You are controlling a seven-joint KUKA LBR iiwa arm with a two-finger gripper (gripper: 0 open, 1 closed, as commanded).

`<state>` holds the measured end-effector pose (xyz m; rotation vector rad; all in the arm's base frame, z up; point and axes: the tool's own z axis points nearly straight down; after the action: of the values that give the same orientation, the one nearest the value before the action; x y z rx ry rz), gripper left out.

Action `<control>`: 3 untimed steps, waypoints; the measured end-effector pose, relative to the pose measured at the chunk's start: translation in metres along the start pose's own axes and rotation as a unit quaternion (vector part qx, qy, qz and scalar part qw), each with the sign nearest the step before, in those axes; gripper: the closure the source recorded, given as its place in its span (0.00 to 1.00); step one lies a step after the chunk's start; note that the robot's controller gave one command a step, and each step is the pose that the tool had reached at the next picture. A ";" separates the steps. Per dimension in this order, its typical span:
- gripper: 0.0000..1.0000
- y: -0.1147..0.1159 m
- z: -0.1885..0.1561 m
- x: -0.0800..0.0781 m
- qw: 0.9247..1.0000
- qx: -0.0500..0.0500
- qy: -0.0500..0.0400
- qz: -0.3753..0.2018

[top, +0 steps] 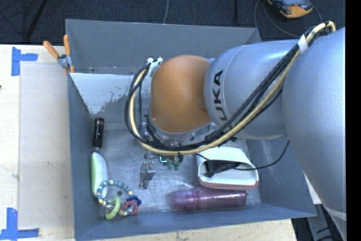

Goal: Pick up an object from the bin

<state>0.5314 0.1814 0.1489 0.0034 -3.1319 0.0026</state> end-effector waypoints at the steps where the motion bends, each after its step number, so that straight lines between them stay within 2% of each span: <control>1: 0.00 -0.001 -0.004 -0.002 1.000 -0.001 -0.004 0.002; 2: 0.00 -0.023 -0.002 0.005 1.000 -0.001 -0.004 -0.027; 3: 0.00 -0.046 -0.002 0.050 0.999 0.000 -0.003 -0.047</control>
Offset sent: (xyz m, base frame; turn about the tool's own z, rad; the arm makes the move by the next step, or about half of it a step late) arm -0.0103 -0.0512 0.0005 -0.1054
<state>0.4819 0.1351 0.1512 0.1508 -3.1349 0.0015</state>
